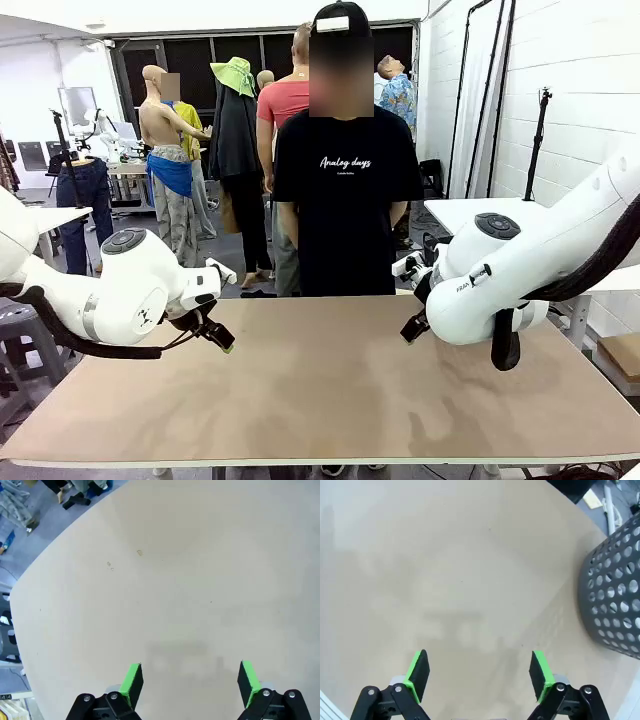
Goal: Fold the training pants.
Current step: Grab both ends of the Training pants handed by a person.
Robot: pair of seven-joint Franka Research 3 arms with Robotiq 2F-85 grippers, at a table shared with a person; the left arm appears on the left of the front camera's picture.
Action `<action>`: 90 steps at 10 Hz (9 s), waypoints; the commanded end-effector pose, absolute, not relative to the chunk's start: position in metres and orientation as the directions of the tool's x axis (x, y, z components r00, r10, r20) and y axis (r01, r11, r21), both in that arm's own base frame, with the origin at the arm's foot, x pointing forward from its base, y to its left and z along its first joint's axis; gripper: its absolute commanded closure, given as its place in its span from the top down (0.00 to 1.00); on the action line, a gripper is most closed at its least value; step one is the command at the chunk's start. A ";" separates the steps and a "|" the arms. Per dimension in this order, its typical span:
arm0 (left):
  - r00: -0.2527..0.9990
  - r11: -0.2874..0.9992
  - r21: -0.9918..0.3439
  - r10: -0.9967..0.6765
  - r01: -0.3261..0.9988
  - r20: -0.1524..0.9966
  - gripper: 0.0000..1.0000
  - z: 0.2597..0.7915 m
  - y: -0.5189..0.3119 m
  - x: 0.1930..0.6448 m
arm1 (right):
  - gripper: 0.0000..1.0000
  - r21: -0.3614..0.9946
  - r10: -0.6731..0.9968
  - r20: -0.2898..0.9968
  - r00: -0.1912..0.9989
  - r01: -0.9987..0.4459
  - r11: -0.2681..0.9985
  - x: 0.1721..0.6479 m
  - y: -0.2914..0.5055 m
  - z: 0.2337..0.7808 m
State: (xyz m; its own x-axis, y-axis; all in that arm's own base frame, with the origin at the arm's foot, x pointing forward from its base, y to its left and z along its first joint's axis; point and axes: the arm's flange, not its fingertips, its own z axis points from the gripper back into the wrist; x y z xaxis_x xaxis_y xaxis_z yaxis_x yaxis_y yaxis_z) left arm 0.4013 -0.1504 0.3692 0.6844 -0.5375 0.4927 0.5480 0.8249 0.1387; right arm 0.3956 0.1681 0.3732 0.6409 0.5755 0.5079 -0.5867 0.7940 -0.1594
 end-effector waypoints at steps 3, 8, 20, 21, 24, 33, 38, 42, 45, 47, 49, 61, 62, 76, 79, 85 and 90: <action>0.682 0.825 0.140 -0.537 0.548 0.496 1.00 0.371 -0.151 0.402 | 1.00 -0.159 0.576 0.508 0.641 -0.587 0.794 0.396 0.168 0.373; 0.682 0.825 0.140 -0.537 0.548 0.496 1.00 0.371 -0.151 0.402 | 1.00 -0.159 0.576 0.508 0.641 -0.587 0.794 0.396 0.168 0.373; 0.674 0.823 0.166 -0.545 0.543 0.498 1.00 0.389 -0.151 0.393 | 1.00 -0.133 0.563 0.509 0.652 -0.586 0.799 0.394 0.170 0.392; 0.682 0.828 0.166 -0.540 0.535 0.493 1.00 0.400 -0.151 0.388 | 1.00 -0.132 0.563 0.511 0.649 -0.588 0.798 0.391 0.169 0.405; 0.701 0.825 0.143 -0.544 0.547 0.461 1.00 0.444 -0.157 0.375 | 1.00 -0.135 0.579 0.506 0.639 -0.604 0.785 0.379 0.168 0.449; 0.633 0.822 0.241 -0.556 0.516 0.539 1.00 0.575 -0.169 0.347 | 1.00 -0.249 0.626 0.586 0.515 -0.621 0.743 0.339 0.166 0.564; 0.619 0.820 0.240 -0.555 0.520 0.556 1.00 0.579 -0.171 0.340 | 1.00 -0.265 0.601 0.642 0.476 -0.597 0.757 0.327 0.168 0.584; 0.607 0.804 0.234 -0.573 0.547 0.550 1.00 0.582 -0.169 0.345 | 1.00 -0.244 0.598 0.637 0.487 -0.608 0.756 0.328 0.166 0.587; 0.607 0.804 0.234 -0.573 0.547 0.550 1.00 0.582 -0.169 0.345 | 1.00 -0.244 0.598 0.637 0.487 -0.608 0.756 0.328 0.166 0.587; 0.607 0.804 0.234 -0.573 0.547 0.550 1.00 0.582 -0.169 0.345 | 1.00 -0.244 0.598 0.637 0.487 -0.608 0.756 0.328 0.166 0.587; 0.607 0.804 0.234 -0.573 0.547 0.550 1.00 0.582 -0.169 0.345 | 1.00 -0.244 0.598 0.637 0.487 -0.608 0.756 0.328 0.166 0.587; 0.607 0.804 0.234 -0.573 0.547 0.550 1.00 0.582 -0.169 0.345 | 1.00 -0.244 0.598 0.637 0.487 -0.608 0.756 0.328 0.166 0.587; 0.607 0.804 0.234 -0.573 0.547 0.550 1.00 0.582 -0.169 0.345 | 1.00 -0.244 0.598 0.637 0.487 -0.608 0.756 0.328 0.166 0.587; 0.607 0.804 0.234 -0.573 0.547 0.550 1.00 0.582 -0.169 0.345 | 1.00 -0.244 0.598 0.637 0.487 -0.608 0.756 0.328 0.166 0.587; 0.607 0.804 0.234 -0.573 0.547 0.550 1.00 0.582 -0.169 0.345 | 1.00 -0.244 0.598 0.637 0.487 -0.608 0.756 0.328 0.166 0.587; 0.607 0.804 0.234 -0.573 0.547 0.550 1.00 0.582 -0.169 0.345 | 1.00 -0.244 0.598 0.637 0.487 -0.608 0.756 0.328 0.166 0.587; 0.607 0.804 0.234 -0.573 0.547 0.550 1.00 0.582 -0.169 0.345 | 1.00 -0.244 0.598 0.637 0.487 -0.608 0.756 0.328 0.166 0.587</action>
State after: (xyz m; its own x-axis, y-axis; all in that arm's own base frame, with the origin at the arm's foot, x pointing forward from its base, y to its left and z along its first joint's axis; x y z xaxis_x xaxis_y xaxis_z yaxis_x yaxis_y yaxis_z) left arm 0.3445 -0.1689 0.5812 0.6070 -0.5739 0.5497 0.5485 0.8031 0.2328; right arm 0.3275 0.1669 0.5879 0.4859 0.5988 0.6366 -0.6079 0.7549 -0.2462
